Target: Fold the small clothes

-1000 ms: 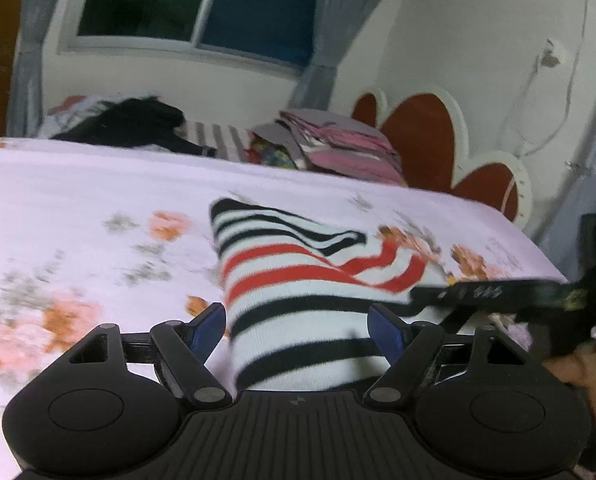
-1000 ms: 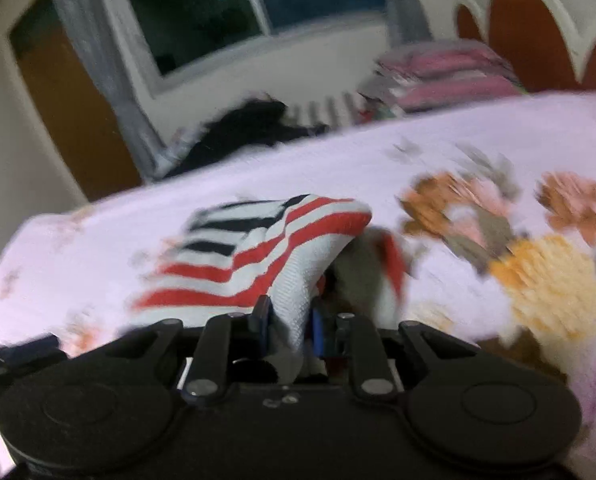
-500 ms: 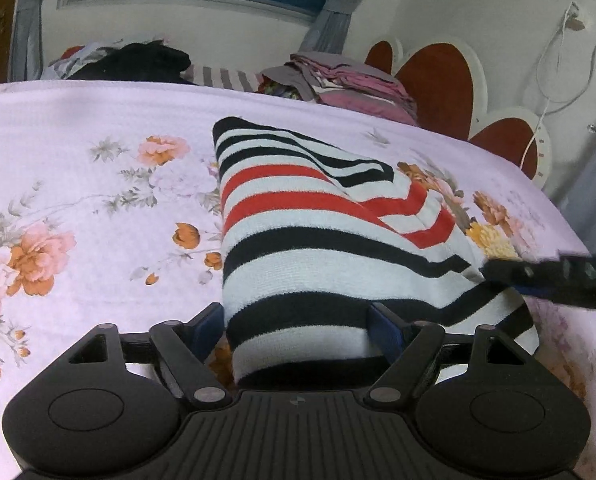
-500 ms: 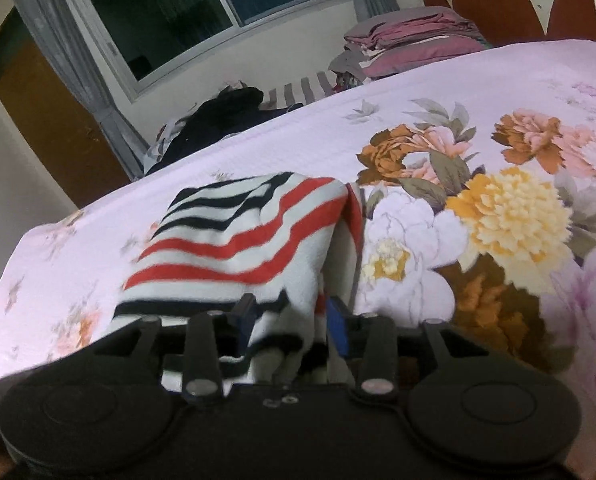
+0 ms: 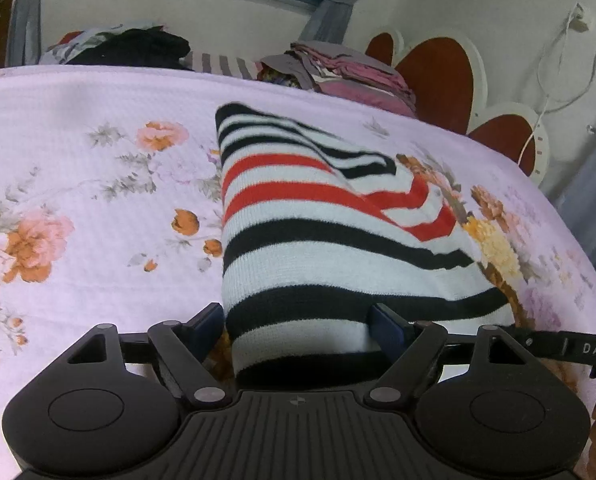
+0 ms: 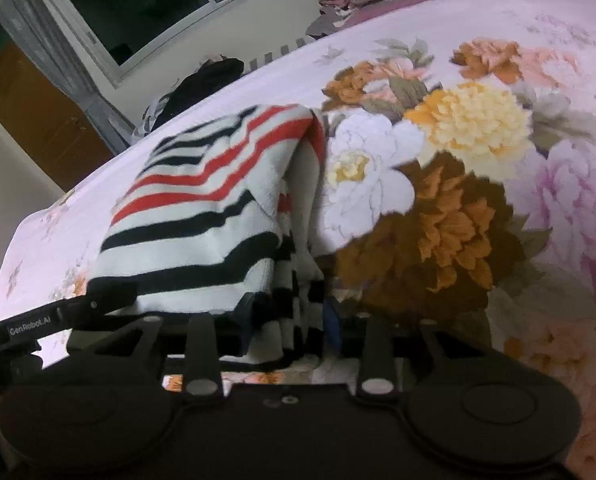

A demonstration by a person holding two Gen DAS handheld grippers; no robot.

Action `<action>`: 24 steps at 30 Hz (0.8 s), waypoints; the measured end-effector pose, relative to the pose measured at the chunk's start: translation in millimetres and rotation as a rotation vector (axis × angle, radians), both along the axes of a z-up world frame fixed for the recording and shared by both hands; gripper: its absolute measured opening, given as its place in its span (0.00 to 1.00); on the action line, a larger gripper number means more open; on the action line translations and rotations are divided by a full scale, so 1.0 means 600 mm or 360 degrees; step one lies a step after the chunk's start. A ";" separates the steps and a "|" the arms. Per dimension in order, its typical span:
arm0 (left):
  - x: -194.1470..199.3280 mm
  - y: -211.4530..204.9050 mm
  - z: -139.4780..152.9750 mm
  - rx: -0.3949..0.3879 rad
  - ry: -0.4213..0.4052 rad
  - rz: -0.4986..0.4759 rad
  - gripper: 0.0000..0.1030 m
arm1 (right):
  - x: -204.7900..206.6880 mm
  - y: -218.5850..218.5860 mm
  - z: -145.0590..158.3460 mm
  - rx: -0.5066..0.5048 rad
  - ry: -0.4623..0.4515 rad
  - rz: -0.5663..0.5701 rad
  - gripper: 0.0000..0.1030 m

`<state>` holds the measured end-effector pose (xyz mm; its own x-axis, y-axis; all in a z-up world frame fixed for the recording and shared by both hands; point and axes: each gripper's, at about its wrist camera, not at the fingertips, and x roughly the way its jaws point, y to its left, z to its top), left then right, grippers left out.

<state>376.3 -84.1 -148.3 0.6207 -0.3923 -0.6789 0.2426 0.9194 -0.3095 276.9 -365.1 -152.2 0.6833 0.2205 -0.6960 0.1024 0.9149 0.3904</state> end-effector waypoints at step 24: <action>0.109 -0.058 0.046 0.0194 -0.0102 0.0033 0.77 | 0.168 0.051 0.064 -0.0309 -0.0178 0.0066 0.34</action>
